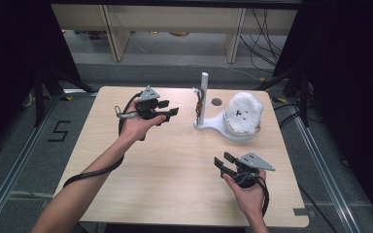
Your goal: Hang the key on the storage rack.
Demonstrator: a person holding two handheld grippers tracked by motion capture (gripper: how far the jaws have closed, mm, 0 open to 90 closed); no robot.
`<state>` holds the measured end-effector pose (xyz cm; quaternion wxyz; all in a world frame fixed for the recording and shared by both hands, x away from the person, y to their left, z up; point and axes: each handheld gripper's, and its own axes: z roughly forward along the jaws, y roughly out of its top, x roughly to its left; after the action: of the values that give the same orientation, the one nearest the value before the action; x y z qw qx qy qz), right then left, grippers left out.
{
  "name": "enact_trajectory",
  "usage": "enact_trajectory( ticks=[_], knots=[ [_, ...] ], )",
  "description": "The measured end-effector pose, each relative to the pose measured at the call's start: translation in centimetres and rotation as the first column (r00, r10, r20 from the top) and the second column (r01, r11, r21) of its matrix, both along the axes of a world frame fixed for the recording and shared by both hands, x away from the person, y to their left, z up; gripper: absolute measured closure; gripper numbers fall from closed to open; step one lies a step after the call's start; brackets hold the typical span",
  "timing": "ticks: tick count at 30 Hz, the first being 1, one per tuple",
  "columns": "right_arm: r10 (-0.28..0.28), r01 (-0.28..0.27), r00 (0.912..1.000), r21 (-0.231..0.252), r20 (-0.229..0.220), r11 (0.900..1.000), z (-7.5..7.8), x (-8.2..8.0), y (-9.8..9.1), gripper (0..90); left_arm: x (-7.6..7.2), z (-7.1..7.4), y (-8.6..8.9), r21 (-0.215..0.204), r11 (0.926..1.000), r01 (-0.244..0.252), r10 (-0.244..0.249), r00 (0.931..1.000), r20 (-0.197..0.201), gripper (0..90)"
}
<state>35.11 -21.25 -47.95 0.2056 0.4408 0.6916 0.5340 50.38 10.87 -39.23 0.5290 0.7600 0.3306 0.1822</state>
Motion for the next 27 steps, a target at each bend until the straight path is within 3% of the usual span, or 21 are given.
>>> enact_trajectory(
  ticks=[1,2,3,5,6,8,10,13,14,15,22,26,27],
  knots=[
    [0.000,0.000,1.0000,0.002,-0.004,1.0000,0.0,0.0,0.0,52.3,-0.2,0.0,0.2,0.003,1.0000,0.001,-0.001,1.0000,0.003,46.5],
    [-0.005,0.006,0.9997,-0.035,0.023,0.9993,0.1,0.0,-0.2,52.3,-0.5,-0.1,0.4,0.003,1.0000,0.003,-0.003,1.0000,0.008,46.1],
    [0.007,-0.007,1.0000,-0.011,-0.001,0.9999,0.1,0.0,-0.1,52.2,-0.7,-0.1,0.6,0.004,1.0000,0.002,-0.002,1.0000,0.008,45.8],
    [-0.007,0.007,0.9999,-0.031,0.014,0.9995,0.1,0.0,-0.2,52.2,-1.3,-0.1,1.0,0.009,1.0000,0.002,-0.002,0.9999,0.015,45.3],
    [-0.012,0.011,0.9998,-0.004,-0.014,0.9999,0.1,-0.2,-0.1,52.2,-1.6,-0.1,1.3,0.005,1.0000,0.003,-0.003,0.9998,0.018,45.1],
    [-0.021,0.022,0.9991,0.006,-0.037,0.9997,0.2,-0.3,0.0,52.1,-2.0,-0.1,1.8,0.011,0.9999,-0.001,0.000,0.9998,0.022,44.5],
    [-0.009,0.009,0.9999,-0.026,0.013,0.9996,0.1,0.1,-0.4,52.0,-2.6,-0.2,2.3,0.000,1.0000,0.001,-0.001,0.9997,0.023,43.8],
    [-0.013,0.014,0.9998,-0.033,0.014,0.9994,0.1,0.0,-0.4,51.9,-3.2,-0.5,3.0,0.002,1.0000,-0.001,0.001,0.9994,0.034,43.0],
    [-0.025,0.025,0.9994,-0.008,-0.024,0.9997,0.2,-0.2,-0.2,51.9,-3.5,-0.5,3.2,0.005,1.0000,-0.006,0.006,0.9994,0.035,42.8],
    [-0.029,0.029,0.9990,-0.002,-0.033,0.9996,0.2,-0.3,-0.2,51.8,-3.7,-0.6,3.5,0.002,1.0000,-0.006,0.006,0.9993,0.037,42.7],
    [-0.023,0.023,0.9997,0.007,-0.009,0.9997,0.1,-0.1,-0.3,51.1,-5.4,-1.0,5.1,-0.013,0.9996,-0.026,0.027,0.9987,0.043,41.1],
    [-0.023,0.023,0.9994,0.012,-0.028,0.9997,0.3,-0.2,-0.4,51.0,-6.4,-1.4,6.1,-0.019,0.9989,-0.042,0.042,0.9979,0.049,41.0],
    [-0.009,0.010,0.9999,-0.015,0.009,0.9998,0.2,0.1,-0.7,51.0,-6.6,-1.5,6.4,-0.017,0.9988,-0.045,0.046,0.9976,0.052,40.9]
  ],
)
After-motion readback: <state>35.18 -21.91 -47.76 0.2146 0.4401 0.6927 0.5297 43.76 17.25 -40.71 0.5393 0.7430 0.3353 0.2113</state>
